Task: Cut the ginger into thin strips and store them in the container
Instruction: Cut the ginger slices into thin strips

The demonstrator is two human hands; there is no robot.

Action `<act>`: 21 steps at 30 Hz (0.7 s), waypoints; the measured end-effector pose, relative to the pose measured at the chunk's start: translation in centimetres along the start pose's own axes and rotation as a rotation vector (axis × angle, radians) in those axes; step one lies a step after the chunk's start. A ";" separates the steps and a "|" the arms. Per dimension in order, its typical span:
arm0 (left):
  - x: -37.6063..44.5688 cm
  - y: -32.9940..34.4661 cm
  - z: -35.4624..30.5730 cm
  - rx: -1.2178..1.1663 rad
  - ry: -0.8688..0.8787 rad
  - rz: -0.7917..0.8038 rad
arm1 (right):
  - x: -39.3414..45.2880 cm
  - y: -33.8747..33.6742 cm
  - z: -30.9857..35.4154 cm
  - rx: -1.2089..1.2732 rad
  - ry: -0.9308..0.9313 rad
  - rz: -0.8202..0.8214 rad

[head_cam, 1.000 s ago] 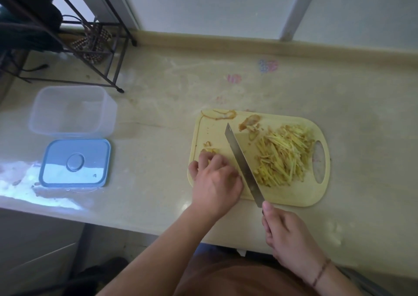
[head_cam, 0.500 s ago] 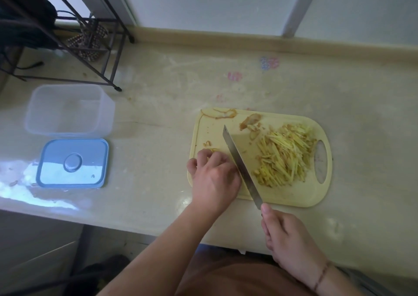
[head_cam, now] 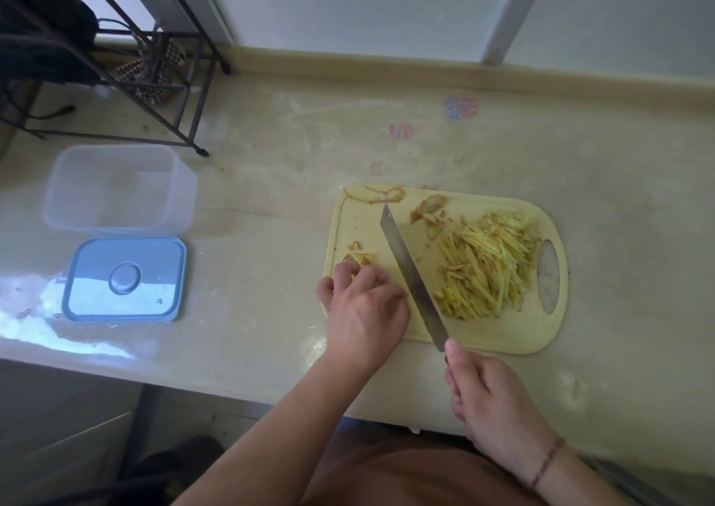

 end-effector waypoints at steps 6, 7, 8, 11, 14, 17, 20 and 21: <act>-0.3 0.4 -0.4 0.008 0.017 0.022 | 0.2 0.6 0.0 -0.042 -0.033 -0.005; -0.4 0.4 -0.6 0.012 0.018 0.026 | 0.4 0.6 0.2 -0.053 -0.049 -0.010; -0.6 0.5 -0.7 0.014 0.016 0.030 | 0.5 0.6 0.5 -0.057 -0.064 -0.014; -1.5 0.7 -1.1 0.029 0.030 0.075 | 1.0 0.1 0.7 -0.054 -0.078 -0.046; -2.7 1.9 -2.9 0.061 0.099 0.242 | 1.2 -1.1 0.1 0.005 -0.029 -0.094; -3.0 2.4 -4.6 0.003 0.145 0.286 | 0.9 -2.3 -0.7 0.049 0.031 -0.116; -1.9 0.1 -2.4 -0.065 0.123 0.055 | 0.5 -2.8 -0.9 0.102 0.040 -0.065; -1.1 -1.0 -0.4 -0.064 0.047 -0.036 | 0.3 -2.8 -0.9 0.118 0.039 -0.046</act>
Point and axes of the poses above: each hand's wrist, its own x-axis towards the middle knuckle, its own y-axis out of the palm, z = x × y, the point moved 8 cm from there along x, towards the middle knuckle, and after that the axes turned 3 degrees about -z, right-handed, at the moved point
